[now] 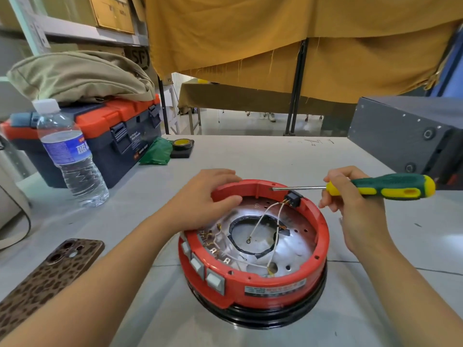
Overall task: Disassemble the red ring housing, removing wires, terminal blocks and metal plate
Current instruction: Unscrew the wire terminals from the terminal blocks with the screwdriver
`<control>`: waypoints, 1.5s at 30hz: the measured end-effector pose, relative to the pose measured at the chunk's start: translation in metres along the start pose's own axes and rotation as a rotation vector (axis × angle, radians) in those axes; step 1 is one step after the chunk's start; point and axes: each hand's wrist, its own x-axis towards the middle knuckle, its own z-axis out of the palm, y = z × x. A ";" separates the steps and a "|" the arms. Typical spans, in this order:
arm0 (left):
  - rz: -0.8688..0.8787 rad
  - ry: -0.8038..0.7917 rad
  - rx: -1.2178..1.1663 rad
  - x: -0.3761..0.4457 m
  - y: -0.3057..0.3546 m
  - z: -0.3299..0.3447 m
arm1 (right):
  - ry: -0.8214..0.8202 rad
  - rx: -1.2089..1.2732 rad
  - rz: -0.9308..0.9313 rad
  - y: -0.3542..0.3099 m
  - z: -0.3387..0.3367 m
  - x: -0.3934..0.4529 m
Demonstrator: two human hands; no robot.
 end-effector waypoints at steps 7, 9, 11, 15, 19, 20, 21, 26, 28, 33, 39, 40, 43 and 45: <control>-0.019 -0.230 0.248 0.017 -0.002 0.020 | 0.136 0.034 -0.044 -0.003 -0.008 0.005; -0.018 -0.221 0.271 0.016 -0.002 0.021 | 0.167 0.010 -0.064 -0.004 -0.009 0.006; -0.020 -0.219 0.296 0.014 0.000 0.021 | 0.171 -0.011 -0.098 -0.006 -0.010 0.006; -0.026 -0.193 0.331 0.013 0.008 0.020 | 0.145 -0.054 -0.159 -0.010 -0.009 0.005; -0.070 -0.142 0.427 0.020 0.022 0.019 | 0.129 -0.098 -0.195 -0.012 -0.008 0.004; -0.066 -0.134 0.459 0.023 0.026 0.021 | 0.121 -0.103 -0.202 -0.012 -0.008 0.004; -0.054 -0.132 0.461 0.026 0.030 0.023 | 0.113 -0.106 -0.209 -0.012 -0.008 0.004; 0.062 -0.172 0.184 0.033 0.041 0.036 | 0.091 -0.170 -0.252 -0.014 -0.008 0.002; 0.100 -0.167 0.108 0.032 0.040 0.038 | 0.080 -0.223 -0.284 -0.015 -0.008 0.000; 0.112 -0.181 0.101 0.025 0.037 0.041 | 0.023 -0.359 -0.371 -0.021 -0.003 -0.007; 0.128 -0.201 0.120 0.023 0.039 0.042 | 0.003 -0.355 -0.389 -0.025 -0.002 -0.011; 0.138 -0.204 0.120 0.023 0.039 0.042 | 0.007 -0.352 -0.385 -0.025 -0.002 -0.010; 0.146 -0.220 0.120 0.023 0.042 0.044 | 0.022 -0.365 -0.390 -0.025 -0.002 -0.010; 0.142 -0.217 0.121 0.024 0.042 0.045 | 0.028 -0.361 -0.401 -0.025 -0.003 -0.010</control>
